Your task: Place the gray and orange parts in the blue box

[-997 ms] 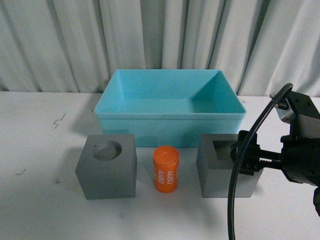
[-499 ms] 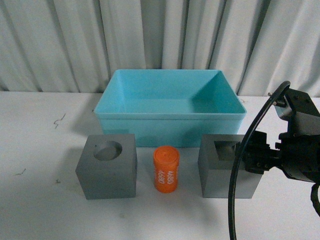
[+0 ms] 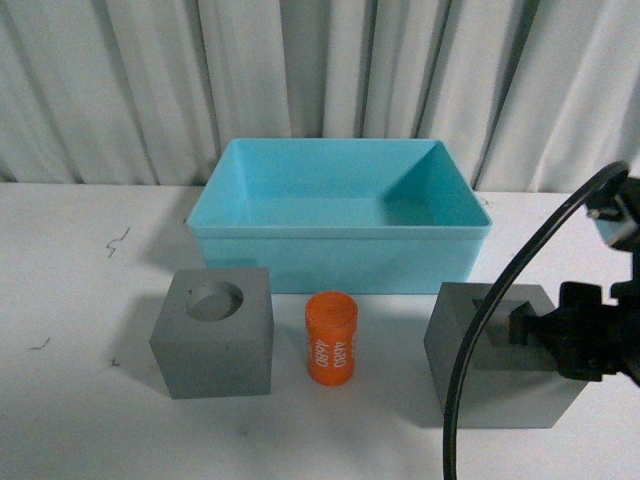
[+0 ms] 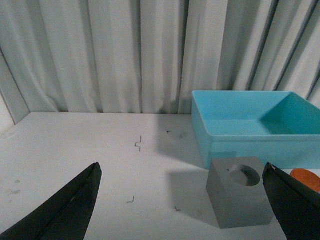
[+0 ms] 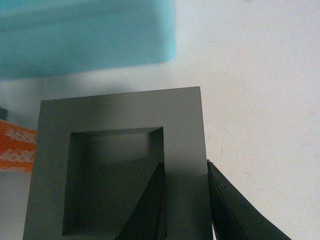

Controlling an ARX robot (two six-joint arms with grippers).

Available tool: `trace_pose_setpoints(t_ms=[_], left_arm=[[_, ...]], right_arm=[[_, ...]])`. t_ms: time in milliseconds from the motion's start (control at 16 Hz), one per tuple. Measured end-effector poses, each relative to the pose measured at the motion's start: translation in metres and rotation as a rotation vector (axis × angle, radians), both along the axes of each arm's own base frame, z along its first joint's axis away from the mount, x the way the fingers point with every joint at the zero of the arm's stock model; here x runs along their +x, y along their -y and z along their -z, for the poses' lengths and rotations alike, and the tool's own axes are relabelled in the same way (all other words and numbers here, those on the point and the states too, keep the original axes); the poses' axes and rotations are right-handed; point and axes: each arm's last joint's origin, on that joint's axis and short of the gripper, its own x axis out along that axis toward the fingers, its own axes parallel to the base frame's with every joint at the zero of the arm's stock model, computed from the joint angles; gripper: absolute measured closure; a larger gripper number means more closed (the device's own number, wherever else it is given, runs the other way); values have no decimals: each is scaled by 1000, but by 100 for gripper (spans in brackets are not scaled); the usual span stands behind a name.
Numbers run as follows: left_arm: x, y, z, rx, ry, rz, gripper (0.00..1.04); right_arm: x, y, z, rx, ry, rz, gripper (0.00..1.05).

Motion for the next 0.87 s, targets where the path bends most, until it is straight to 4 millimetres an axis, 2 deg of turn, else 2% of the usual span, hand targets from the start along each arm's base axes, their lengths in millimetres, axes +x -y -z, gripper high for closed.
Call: trace_pose_setpoints(t_ms=[62,125,187,312,436,499,623,685,872], left_arm=[[0,0,0,0,0,0,7],[0,0,0,0,0,0,7],[0,0,0,0,0,0,7],[0,0,0,0,0,0,7],[0,0,0,0,0,0,7],[0,0,0,0,0,0,7],[0,0,0,0,0,0,7],[0,0,0,0,0,0,7],[0,0,0,0,0,0,7]], right_arm=[[-2,13,-72,2,207,10,86],[22,41,-127,-63,353,52,86],[49,54,-131,-72,343,46,86],[83,52,-130,-73,335,2,86],[115,38,-139,-64,366,-45,86],[132,24,-141,-55,383,-79,86],[156,4,-129,-38,373,-114,86],[167,-5,-117,-30,353,-127,86],[188,-14,-89,-12,306,-112,86]])
